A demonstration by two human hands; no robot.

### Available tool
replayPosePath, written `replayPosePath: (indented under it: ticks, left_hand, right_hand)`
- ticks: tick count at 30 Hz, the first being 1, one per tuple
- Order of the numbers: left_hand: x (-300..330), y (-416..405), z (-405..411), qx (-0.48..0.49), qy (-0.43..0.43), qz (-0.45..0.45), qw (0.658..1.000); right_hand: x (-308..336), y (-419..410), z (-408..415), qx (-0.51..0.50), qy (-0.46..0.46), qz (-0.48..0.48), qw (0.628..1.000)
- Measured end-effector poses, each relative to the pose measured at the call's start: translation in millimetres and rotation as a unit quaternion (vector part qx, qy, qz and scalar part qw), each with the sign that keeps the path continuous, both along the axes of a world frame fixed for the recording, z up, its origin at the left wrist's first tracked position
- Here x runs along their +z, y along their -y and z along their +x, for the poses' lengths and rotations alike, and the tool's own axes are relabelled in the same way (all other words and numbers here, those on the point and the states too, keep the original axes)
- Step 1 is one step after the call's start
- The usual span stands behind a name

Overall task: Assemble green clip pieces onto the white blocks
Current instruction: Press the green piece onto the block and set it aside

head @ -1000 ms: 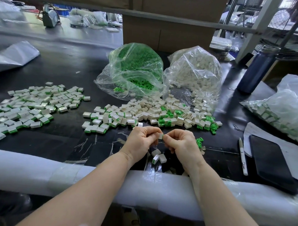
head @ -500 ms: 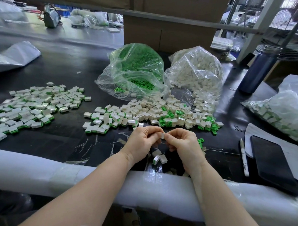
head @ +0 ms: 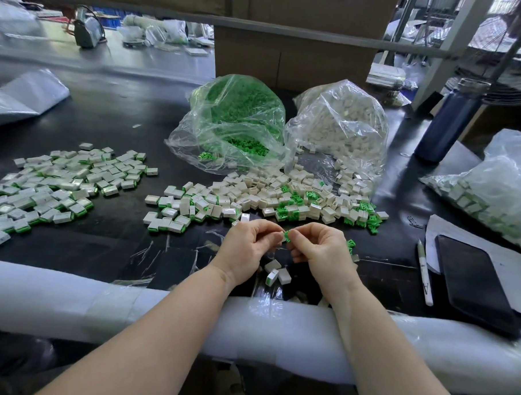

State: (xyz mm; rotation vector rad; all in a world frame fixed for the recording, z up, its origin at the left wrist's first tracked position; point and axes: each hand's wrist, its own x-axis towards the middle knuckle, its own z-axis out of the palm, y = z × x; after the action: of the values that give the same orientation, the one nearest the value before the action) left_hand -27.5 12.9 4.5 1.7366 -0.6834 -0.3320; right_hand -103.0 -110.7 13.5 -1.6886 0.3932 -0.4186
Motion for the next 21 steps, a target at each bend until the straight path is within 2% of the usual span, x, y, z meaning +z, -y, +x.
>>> replayPosePath:
  ticks: [5,9,17,21]
  left_hand:
    - [0.0,-1.3,-0.6,-0.009,-0.01,0.022,1.0]
    - [-0.2,-2.6,-1.4,-0.018,0.033,0.06,0.997]
    - [6.4,-0.2,-5.4,0.004,-0.001,0.007,1.0]
    - [8.5,-1.8,-6.0,0.004,-0.022,-0.004,1.0]
  right_hand:
    - [0.0,-1.1,0.7,0.008,-0.024,-0.027,0.999]
    - [-0.4,-0.7,0.6,0.023,-0.056,-0.082,0.995]
    - [-0.3,-1.5,0.5,-0.004,0.019,0.037,0.999]
    - [0.6,-1.6,-1.4,0.019,0.026,0.023,0.999]
